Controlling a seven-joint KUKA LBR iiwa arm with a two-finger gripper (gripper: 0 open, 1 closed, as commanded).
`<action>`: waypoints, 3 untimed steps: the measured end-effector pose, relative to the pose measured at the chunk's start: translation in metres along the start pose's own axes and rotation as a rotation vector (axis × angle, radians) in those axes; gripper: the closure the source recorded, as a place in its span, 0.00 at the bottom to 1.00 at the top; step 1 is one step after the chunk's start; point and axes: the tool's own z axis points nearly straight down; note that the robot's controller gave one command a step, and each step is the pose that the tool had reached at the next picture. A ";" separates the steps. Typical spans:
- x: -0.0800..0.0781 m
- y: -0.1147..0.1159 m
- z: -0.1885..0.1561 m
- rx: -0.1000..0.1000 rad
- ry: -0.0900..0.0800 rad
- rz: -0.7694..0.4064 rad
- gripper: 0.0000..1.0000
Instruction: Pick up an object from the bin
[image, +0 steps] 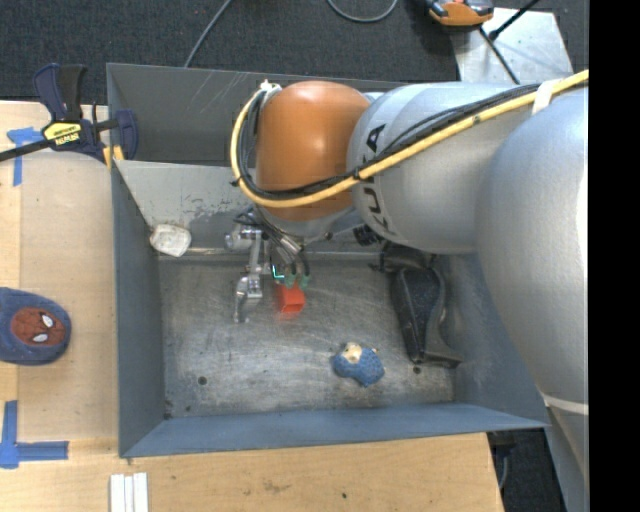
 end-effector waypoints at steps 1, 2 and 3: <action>0.000 -0.114 0.084 -0.005 -0.012 -0.058 0.00; -0.003 -0.111 0.080 -0.003 -0.025 -0.062 1.00; -0.008 -0.107 -0.086 0.000 -0.019 -0.244 1.00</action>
Offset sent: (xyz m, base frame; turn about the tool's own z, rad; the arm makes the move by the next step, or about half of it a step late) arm -0.0030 -0.1119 -0.0863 -0.0636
